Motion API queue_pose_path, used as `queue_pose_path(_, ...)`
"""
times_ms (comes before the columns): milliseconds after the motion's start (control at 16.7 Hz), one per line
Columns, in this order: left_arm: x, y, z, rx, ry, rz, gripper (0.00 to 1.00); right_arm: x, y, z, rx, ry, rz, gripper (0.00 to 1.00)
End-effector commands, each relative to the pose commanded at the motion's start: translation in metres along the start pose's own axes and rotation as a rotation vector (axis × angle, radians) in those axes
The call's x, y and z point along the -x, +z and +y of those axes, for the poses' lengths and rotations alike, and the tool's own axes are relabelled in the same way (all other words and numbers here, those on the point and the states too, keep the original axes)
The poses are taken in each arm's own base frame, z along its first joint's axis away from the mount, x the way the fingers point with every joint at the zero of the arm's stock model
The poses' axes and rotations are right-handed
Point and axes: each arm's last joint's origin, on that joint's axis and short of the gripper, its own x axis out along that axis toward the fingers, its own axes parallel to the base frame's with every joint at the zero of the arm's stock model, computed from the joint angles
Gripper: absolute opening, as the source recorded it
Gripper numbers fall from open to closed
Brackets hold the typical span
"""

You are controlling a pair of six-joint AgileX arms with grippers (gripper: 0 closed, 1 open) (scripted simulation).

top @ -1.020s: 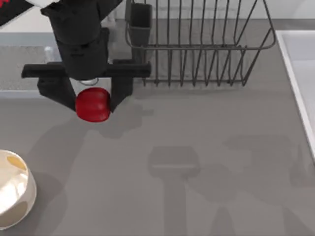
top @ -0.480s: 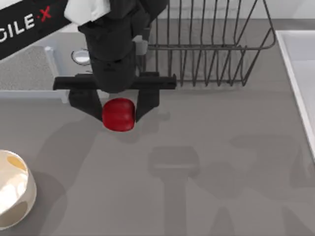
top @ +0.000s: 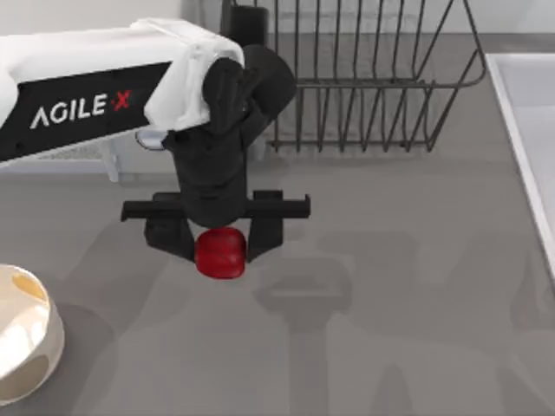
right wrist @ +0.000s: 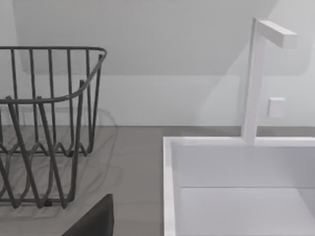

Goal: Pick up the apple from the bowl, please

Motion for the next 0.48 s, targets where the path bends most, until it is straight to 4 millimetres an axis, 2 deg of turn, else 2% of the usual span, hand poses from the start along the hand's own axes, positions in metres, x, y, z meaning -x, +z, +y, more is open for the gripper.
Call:
queue_pose_path(120, -0.0134, -0.0024, 0.0014, 0.0, 0.004, 0.005, 0.0, 0.0, 0.0, 0.0, 0.0, 0.0, 0.0, 1.0)
queue_pose_path(360, -0.0153, -0.0028, 0.0016, 0.0, 0.004, 0.006, 0.0, 0.0, 0.0, 0.0, 0.0, 0.0, 0.0, 1.0)
queue_pose_path(480, -0.0153, -0.0028, 0.0016, 0.0, 0.004, 0.006, 0.15, 0.0, 0.0, 0.0, 0.0, 0.0, 0.0, 1.0)
